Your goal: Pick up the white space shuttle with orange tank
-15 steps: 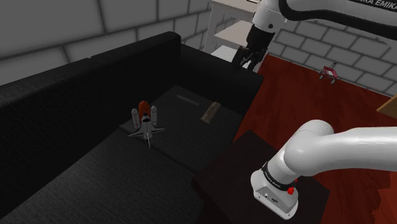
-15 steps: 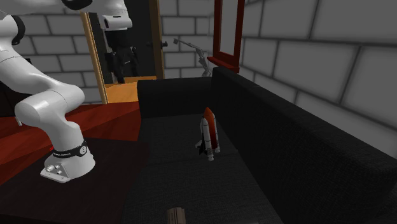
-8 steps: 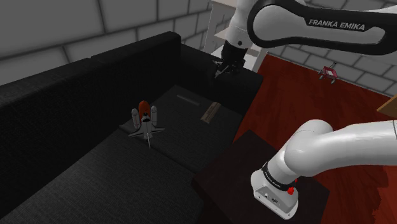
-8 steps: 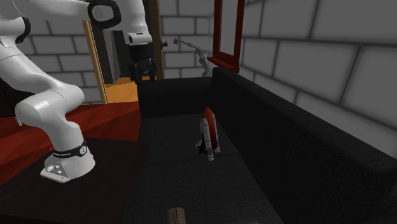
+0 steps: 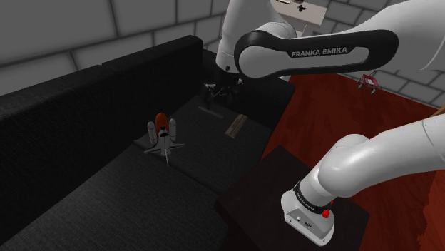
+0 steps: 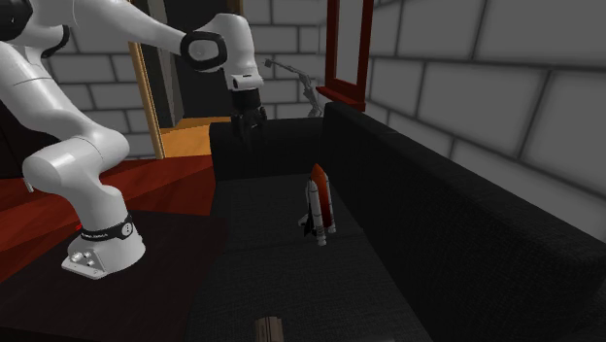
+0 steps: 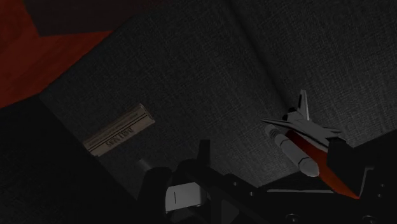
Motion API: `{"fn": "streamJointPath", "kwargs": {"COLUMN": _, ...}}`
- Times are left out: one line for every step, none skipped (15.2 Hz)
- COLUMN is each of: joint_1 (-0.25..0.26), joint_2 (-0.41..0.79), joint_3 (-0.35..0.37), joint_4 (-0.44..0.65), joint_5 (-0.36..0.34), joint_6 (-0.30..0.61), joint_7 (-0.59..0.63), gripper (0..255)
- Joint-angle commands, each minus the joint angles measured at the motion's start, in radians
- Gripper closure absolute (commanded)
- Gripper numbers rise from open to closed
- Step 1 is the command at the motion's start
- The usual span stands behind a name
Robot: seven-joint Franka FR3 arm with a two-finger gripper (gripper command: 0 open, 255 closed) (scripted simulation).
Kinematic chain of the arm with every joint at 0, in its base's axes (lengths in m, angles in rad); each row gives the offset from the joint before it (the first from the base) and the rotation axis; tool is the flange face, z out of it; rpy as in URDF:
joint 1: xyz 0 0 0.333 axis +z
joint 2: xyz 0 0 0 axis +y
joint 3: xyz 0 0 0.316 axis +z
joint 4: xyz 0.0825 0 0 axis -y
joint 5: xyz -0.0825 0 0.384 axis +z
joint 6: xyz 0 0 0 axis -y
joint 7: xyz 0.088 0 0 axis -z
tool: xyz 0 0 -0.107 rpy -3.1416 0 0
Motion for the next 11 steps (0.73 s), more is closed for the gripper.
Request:
{"fn": "streamJointPath", "kwargs": {"joint_1": -0.009, "joint_2": 0.066, "joint_3": 0.049, "joint_4": 0.019, "joint_5": -0.024, "joint_6": 0.052, "joint_7": 0.072, "gripper": 0}}
{"fn": "streamJointPath", "kwargs": {"joint_1": -0.016, "joint_2": 0.103, "joint_3": 0.072, "joint_4": 0.034, "joint_5": -0.043, "joint_6": 0.074, "joint_7": 0.109, "gripper": 0}}
{"fn": "streamJointPath", "kwargs": {"joint_1": -0.023, "joint_2": 0.141, "joint_3": 0.095, "joint_4": 0.05, "joint_5": -0.065, "joint_6": 0.094, "joint_7": 0.147, "gripper": 0}}
{"fn": "streamJointPath", "kwargs": {"joint_1": -0.031, "joint_2": 0.18, "joint_3": 0.117, "joint_4": 0.068, "joint_5": -0.09, "joint_6": 0.113, "joint_7": 0.187, "gripper": 0}}
{"fn": "streamJointPath", "kwargs": {"joint_1": -0.038, "joint_2": 0.221, "joint_3": 0.139, "joint_4": 0.088, "joint_5": -0.119, "joint_6": 0.13, "joint_7": 0.228, "gripper": 0}}
{"fn": "streamJointPath", "kwargs": {"joint_1": -0.045, "joint_2": 0.264, "joint_3": 0.159, "joint_4": 0.11, "joint_5": -0.151, "joint_6": 0.145, "joint_7": 0.272, "gripper": 0}}
{"fn": "streamJointPath", "kwargs": {"joint_1": -0.05, "joint_2": 0.307, "joint_3": 0.178, "joint_4": 0.133, "joint_5": -0.187, "joint_6": 0.157, "joint_7": 0.317, "gripper": 0}}
{"fn": "streamJointPath", "kwargs": {"joint_1": -0.053, "joint_2": 0.353, "joint_3": 0.194, "joint_4": 0.159, "joint_5": -0.227, "joint_6": 0.167, "joint_7": 0.363, "gripper": 0}}
{"fn": "streamJointPath", "kwargs": {"joint_1": -0.055, "joint_2": 0.399, "joint_3": 0.208, "joint_4": 0.186, "joint_5": -0.269, "joint_6": 0.173, "joint_7": 0.411, "gripper": 0}}
{"fn": "streamJointPath", "kwargs": {"joint_1": -0.053, "joint_2": 0.447, "joint_3": 0.218, "joint_4": 0.215, "joint_5": -0.313, "joint_6": 0.177, "joint_7": 0.458, "gripper": 0}}
{"fn": "streamJointPath", "kwargs": {"joint_1": -0.048, "joint_2": 0.495, "joint_3": 0.226, "joint_4": 0.247, "joint_5": -0.359, "joint_6": 0.178, "joint_7": 0.506, "gripper": 0}}
